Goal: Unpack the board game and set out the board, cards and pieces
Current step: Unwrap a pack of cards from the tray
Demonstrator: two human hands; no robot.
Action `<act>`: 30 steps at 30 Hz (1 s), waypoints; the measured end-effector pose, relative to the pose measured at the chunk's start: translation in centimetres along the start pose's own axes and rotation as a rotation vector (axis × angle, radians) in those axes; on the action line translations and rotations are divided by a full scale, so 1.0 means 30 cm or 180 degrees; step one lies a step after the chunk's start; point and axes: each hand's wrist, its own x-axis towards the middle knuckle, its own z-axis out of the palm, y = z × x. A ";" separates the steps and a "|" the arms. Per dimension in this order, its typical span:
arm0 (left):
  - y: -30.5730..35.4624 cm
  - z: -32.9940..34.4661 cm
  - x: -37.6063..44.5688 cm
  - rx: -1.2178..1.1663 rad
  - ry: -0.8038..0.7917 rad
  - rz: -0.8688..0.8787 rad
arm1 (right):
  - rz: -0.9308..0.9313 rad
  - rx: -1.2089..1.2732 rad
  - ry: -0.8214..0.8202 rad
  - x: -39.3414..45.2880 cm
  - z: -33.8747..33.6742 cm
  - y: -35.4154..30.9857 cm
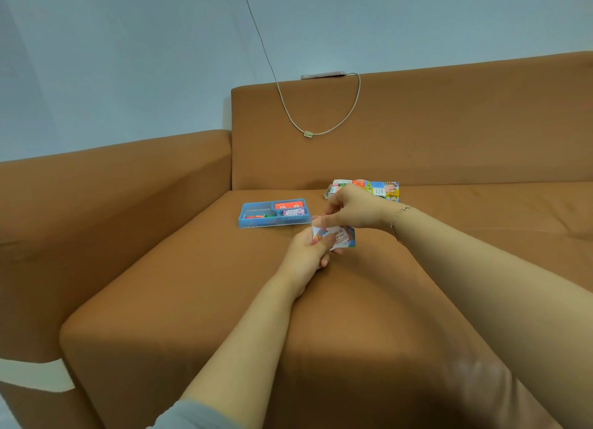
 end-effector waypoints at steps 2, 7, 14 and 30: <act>-0.005 0.000 0.002 0.0090 -0.0018 -0.0005 | 0.0077 0.0001 0.0048 0.005 0.005 0.006; -0.009 -0.001 0.002 0.0071 -0.0039 0.0048 | 0.0022 -0.0057 -0.0039 0.002 -0.002 0.006; -0.012 0.005 0.003 0.0210 -0.0119 0.0069 | 0.0045 0.0059 0.0033 -0.007 0.004 0.021; -0.005 0.003 0.002 0.0163 -0.0064 0.0056 | 0.0039 -0.0005 -0.0071 -0.002 -0.007 -0.003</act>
